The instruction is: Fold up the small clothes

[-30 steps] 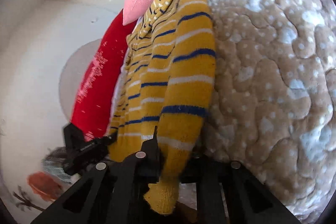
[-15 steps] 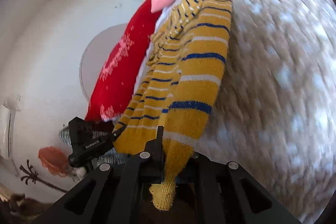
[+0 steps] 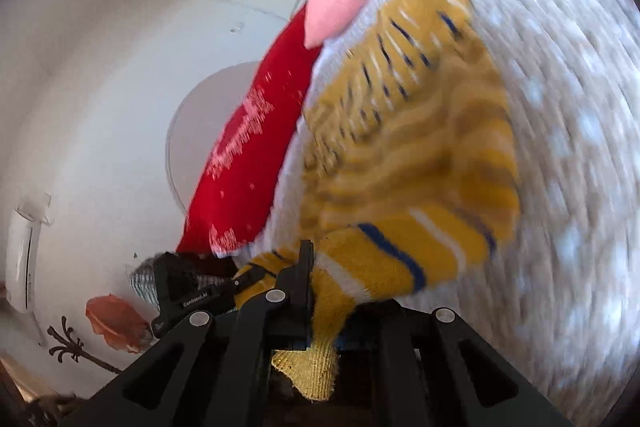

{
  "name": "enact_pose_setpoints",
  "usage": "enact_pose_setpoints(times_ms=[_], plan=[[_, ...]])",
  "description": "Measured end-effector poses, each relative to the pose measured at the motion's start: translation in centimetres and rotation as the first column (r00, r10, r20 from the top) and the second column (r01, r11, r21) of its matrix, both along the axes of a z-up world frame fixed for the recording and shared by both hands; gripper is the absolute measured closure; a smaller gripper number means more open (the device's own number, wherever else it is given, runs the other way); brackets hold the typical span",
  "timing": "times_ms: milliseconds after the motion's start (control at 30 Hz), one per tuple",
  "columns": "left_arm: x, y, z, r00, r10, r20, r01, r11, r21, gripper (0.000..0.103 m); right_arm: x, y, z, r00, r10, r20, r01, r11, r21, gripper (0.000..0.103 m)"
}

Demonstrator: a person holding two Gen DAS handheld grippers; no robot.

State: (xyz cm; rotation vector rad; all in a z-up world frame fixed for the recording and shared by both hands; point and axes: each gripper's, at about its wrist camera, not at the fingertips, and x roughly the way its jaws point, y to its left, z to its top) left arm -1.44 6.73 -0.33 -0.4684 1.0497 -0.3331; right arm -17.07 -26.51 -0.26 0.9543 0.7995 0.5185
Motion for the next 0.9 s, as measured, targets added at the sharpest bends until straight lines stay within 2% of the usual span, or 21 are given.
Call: enact_pose_setpoints(times_ms=[100,233,367,567,667,700,733,767,833,900], plan=[[3.5,-0.5,1.8,0.999,0.016,0.028,-0.015,1.0,-0.009,0.095,3.6,-0.7,2.0,0.999,-0.035,0.033,0.035,0.999,-0.018,0.094],[7.9,-2.1,3.5,0.997,0.022,0.07,-0.024,0.999,0.031,0.095,8.9,-1.5,4.2,0.995,-0.074,0.062,0.077,0.996,-0.043,0.094],[13.2,-4.4,3.0,0.999,0.026,0.033,-0.028,0.999,0.045,0.095,14.1,-2.3,4.5,0.993,-0.112,0.041,0.115,0.99,-0.087,0.094],[19.5,-7.2,0.9,1.0,0.0,-0.015,0.002,0.995,0.098,0.095,21.1,-4.2,2.8,0.986,-0.162,-0.03,0.156,0.979,-0.129,0.093],[22.4,-7.4,-0.5,0.999,-0.012,-0.047,0.015,0.998,0.056,0.094,23.8,-5.6,1.2,0.98,-0.184,-0.076,0.173,0.976,-0.133,0.092],[23.5,-7.2,-1.1,0.998,-0.012,-0.064,0.014,1.0,0.022,0.094,24.4,-5.8,0.6,0.978,-0.189,-0.09,0.176,0.976,-0.131,0.092],[24.4,-6.9,-1.6,0.997,-0.012,-0.08,0.011,1.0,-0.019,0.093,25.4,-6.2,-0.1,0.973,-0.199,-0.114,0.185,0.975,-0.123,0.088],[24.9,-6.7,-1.9,0.996,-0.009,-0.091,0.005,0.999,-0.052,0.093,26.1,-6.5,-0.6,0.97,-0.207,-0.128,0.193,0.975,-0.112,0.08],[26.4,-5.5,-3.1,0.992,0.01,-0.128,-0.031,0.986,-0.164,0.087,27.6,-7.2,-1.8,0.962,-0.227,-0.154,0.219,0.973,-0.069,0.068],[27.4,-4.2,-4.0,0.987,0.035,-0.155,-0.073,0.966,-0.247,0.085,28.6,-7.7,-2.6,0.955,-0.24,-0.172,0.237,0.971,-0.04,0.067]])
